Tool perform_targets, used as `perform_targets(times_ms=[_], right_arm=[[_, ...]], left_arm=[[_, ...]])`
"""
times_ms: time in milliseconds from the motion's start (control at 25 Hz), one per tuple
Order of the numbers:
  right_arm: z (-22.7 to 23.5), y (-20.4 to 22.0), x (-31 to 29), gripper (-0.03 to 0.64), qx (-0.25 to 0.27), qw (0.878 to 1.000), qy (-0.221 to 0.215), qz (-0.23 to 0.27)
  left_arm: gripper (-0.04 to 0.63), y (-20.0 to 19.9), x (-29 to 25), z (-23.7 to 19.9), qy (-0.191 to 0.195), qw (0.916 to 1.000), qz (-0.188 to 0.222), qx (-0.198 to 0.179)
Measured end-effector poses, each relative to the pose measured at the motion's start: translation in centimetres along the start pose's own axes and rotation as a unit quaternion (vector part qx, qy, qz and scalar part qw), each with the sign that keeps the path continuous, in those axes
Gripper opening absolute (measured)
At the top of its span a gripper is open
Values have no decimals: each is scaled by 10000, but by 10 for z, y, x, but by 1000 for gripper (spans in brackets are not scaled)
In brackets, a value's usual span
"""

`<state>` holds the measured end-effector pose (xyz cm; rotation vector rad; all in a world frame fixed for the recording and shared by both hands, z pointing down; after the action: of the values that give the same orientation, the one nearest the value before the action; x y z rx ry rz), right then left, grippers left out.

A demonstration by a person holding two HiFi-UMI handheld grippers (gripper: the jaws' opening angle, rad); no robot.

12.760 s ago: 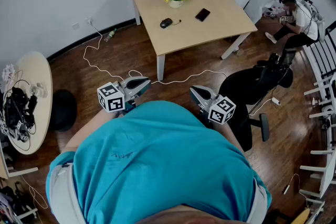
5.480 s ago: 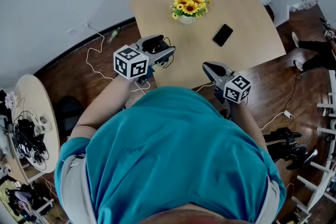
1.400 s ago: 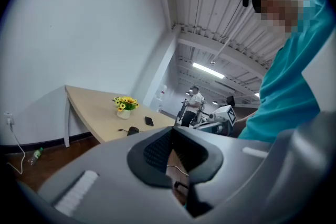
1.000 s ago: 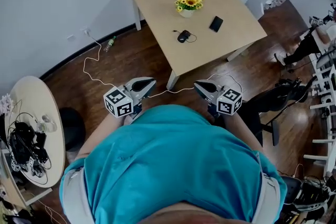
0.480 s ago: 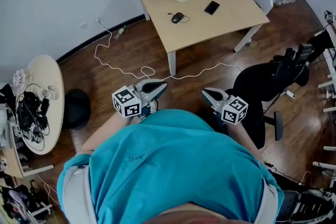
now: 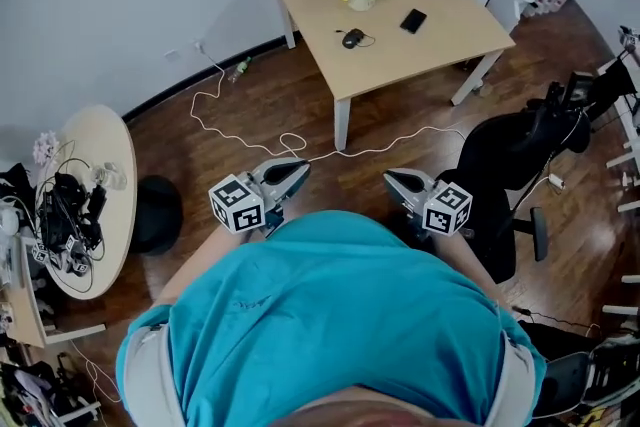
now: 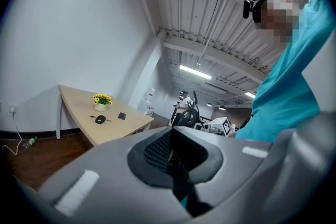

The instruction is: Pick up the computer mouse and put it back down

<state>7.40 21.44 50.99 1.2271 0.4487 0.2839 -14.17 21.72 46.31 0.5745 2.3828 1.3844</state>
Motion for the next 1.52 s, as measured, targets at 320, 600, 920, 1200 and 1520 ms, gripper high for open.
perform_targets(times_ms=[320, 600, 920, 1200, 1520], right_arm=[[-62, -6, -83, 3, -265, 9989, 359, 134], [-63, -23, -74, 3, -61, 9991, 346, 219], [-38, -31, -28, 2, 19, 9983, 501, 310], [-34, -26, -22, 2, 87, 9988, 401, 261], [-37, -28, -27, 2, 171, 9992, 290, 229]], left_arm=[[5, 0, 95, -44, 237, 9995, -106, -198], [5, 0, 87, -41, 282, 9993, 38, -238], [5, 3, 53, -16, 212, 9996, 147, -126], [5, 9, 45, -10, 146, 9998, 127, -98], [5, 4, 51, -13, 80, 9997, 150, -167]])
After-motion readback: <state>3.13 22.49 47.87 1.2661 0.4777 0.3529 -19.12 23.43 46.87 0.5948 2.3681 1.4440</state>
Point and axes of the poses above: the fingertips, and each gripper's own axes: x backward along the fingers, z to its right, y out of its underside, the point moved 3 cm from there along x, backward along the fingers, and after that the axes turned 7 degrees about x, right-handed, at the moved point
